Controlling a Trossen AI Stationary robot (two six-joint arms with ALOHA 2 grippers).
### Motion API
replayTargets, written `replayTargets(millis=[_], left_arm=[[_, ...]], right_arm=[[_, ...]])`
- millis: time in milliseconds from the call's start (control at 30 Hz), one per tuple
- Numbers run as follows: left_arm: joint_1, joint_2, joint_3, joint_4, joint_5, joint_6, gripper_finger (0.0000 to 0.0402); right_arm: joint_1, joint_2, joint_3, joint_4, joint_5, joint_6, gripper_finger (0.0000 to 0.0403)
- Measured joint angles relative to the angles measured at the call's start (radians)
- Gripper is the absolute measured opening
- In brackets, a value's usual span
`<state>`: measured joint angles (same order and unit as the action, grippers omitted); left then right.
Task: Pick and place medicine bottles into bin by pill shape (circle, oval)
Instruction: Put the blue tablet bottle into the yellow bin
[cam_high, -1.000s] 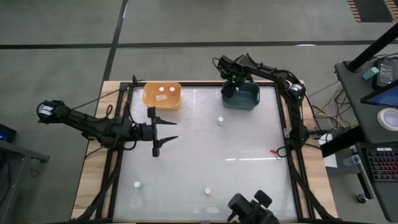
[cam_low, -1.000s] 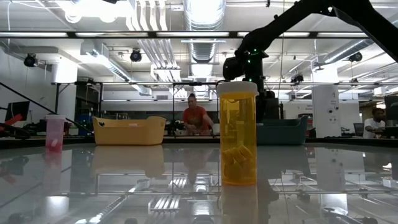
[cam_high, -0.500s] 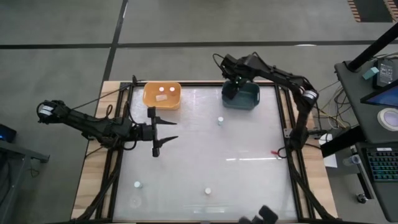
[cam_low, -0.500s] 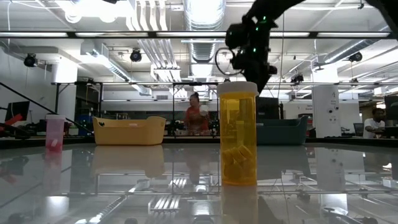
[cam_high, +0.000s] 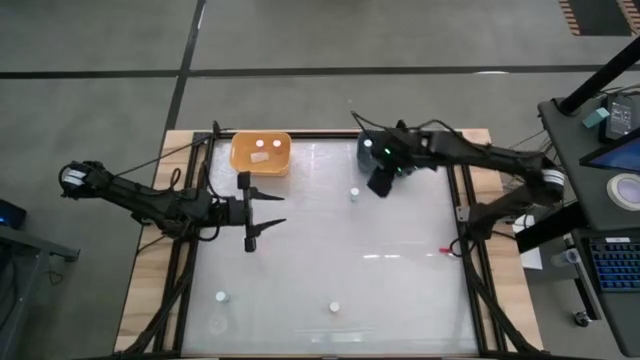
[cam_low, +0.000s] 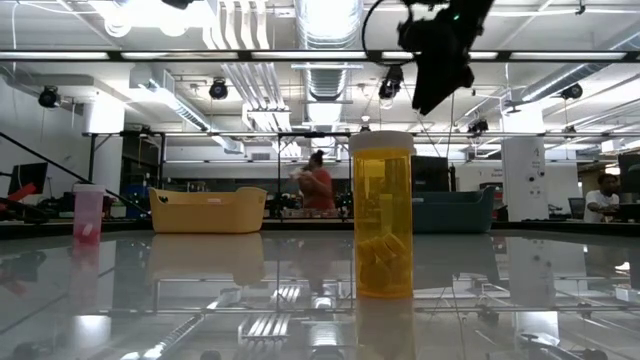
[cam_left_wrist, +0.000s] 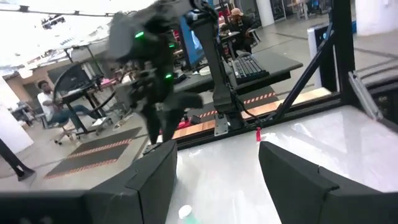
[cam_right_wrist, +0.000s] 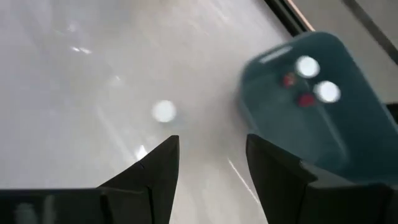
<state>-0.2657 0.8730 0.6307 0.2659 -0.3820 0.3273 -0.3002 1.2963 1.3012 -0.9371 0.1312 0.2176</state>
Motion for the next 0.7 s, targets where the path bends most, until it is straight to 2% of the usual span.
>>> replayTargets(millis=[233,500,567,700], left_arm=[[0.000,0.000,0.000,0.005,0.000,-0.117,0.0212],[0.000,0.050,0.000,0.076,0.000,-0.173,0.0212],[0.000,0.085,0.000,0.120,0.000,-0.171,0.0212],[0.007,0.164,0.005,0.192,0.000,-0.164,0.0212]], right_arm=[[0.120,-0.202,-0.235,0.258,0.001,0.005,0.0178],[0.184,-0.378,-0.559,0.711,-0.001,-0.117,0.0178],[0.190,-0.408,-0.639,0.826,-0.031,-0.164,0.0178],[0.191,-0.477,-0.756,0.990,-0.160,-0.253,0.0178]])
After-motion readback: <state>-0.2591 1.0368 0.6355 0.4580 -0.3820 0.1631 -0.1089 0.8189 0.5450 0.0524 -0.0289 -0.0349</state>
